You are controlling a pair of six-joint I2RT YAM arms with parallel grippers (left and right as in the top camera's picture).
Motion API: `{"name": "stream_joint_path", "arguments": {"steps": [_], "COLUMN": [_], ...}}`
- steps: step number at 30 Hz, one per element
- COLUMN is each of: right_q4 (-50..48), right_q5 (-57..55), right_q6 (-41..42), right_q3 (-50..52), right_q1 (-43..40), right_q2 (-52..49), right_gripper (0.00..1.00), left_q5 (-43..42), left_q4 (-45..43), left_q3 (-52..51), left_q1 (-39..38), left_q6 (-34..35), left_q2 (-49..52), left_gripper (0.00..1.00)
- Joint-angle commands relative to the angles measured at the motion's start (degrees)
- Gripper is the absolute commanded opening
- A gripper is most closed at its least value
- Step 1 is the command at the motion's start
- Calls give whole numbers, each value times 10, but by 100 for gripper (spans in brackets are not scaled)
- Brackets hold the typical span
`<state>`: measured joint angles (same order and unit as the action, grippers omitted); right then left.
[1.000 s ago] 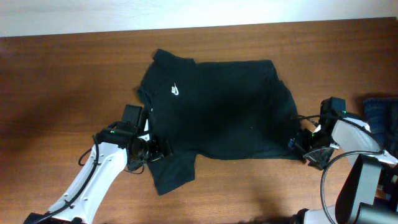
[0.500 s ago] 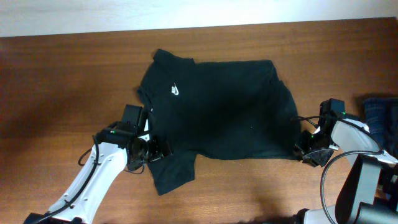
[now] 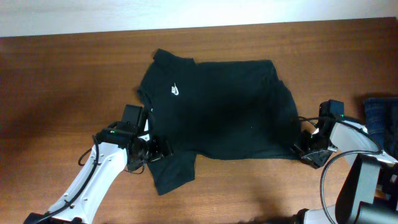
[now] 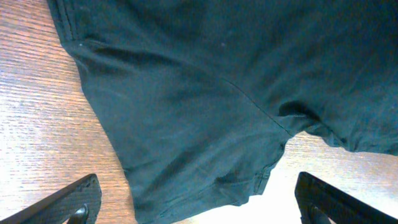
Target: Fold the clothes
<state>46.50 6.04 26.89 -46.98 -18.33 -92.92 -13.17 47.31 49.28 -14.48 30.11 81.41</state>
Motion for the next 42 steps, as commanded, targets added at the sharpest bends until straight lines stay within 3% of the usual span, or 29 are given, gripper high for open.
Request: {"name": "stream_joint_path", "arguments": {"steps": [1, 3, 7, 9, 16, 22, 28, 33, 42], "right_q4": [-2, -3, -1, 0, 0, -8, -15, -20, -31], "right_q5": [-7, -3, -3, -3, -3, -5, -5, -5, -5], "right_q6": [18, 21, 21, 21, 18, -1, -12, -13, -27], "right_q3": [10, 10, 10, 10, 10, 10, 10, 10, 10], "right_q1": [4, 4, 4, 4, 4, 4, 4, 4, 4], "right_q2": [-3, -3, -3, -3, -3, -3, -3, -3, -3], "right_gripper": [56, 50, 15, 7, 8, 11, 11, 12, 12], "left_q5": [-6, -6, -6, -6, -6, -11, -12, -12, -10], "left_q4": [3, 5, 10, 11, 30, 33, 17, 8, -14], "left_q3": [-4, -4, -4, -4, -4, -8, -48, -79, -87], "left_q1": [1, 1, 1, 1, 1, -3, -22, -27, -27], "left_q6": [7, 7, 7, 7, -11, -10, 51, 55, 68], "left_q2": [3, 3, 3, 3, 3, 6, 24, 30, 31], "left_gripper": [99, 99, 99, 99, 89, 91, 90, 89, 60]}}
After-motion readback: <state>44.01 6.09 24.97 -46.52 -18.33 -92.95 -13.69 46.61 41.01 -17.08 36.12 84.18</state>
